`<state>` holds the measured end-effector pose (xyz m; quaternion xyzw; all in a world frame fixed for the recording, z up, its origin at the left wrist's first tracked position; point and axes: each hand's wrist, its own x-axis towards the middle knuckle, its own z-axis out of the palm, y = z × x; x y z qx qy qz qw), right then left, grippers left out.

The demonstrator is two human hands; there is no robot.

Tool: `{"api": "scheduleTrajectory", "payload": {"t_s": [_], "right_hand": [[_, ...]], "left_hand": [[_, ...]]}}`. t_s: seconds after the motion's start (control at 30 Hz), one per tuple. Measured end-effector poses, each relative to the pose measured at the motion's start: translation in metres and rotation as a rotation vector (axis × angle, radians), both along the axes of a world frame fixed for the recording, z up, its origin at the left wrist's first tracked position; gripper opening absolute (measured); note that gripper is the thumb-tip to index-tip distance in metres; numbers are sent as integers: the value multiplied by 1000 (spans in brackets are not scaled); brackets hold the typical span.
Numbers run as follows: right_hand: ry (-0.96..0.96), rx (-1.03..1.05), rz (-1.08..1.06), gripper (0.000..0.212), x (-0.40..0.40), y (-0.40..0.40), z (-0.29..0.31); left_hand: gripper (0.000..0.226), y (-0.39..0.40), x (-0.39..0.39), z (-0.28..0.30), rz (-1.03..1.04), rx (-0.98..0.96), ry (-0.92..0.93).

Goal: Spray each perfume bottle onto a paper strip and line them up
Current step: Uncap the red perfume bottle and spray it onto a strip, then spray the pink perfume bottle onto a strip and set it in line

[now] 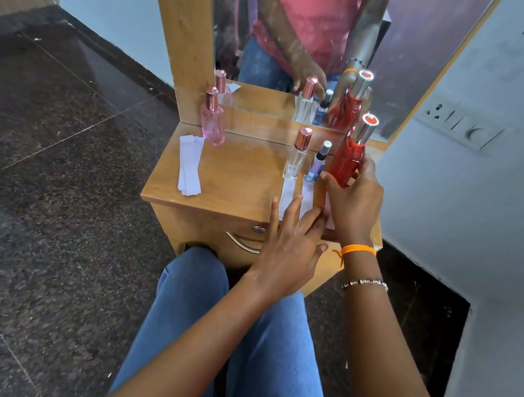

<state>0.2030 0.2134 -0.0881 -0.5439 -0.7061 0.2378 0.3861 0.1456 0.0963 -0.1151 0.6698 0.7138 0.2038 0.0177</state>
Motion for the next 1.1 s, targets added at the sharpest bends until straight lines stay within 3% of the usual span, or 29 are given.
{"api": "scheduleTrajectory", "payload": {"t_s": [0.1,0.2,0.27,0.33,0.5,0.7,1.1], "right_hand": [[76,9,-18,62,14,-18,3],[137,153,-133,37,13,-55,4],[189,164,-9,22,-6,-80,2],[230,47,190,17,-35,-96,-1],[69,-201,431,10,-110,-94,-11],[57,-273,408,7,-154,-89,-7],[46,-379,290,8,-161,-87,7]], "left_hand": [[49,-7,-7,6,54,39,-113],[51,-17,-25,14,184,104,-196],[50,-23,-45,20,321,183,-224],[48,-30,-66,23,465,243,-260],[46,-48,-112,11,670,271,-256],[37,-63,-133,-2,615,198,-210],[44,-66,-141,-10,609,200,-123]]}}
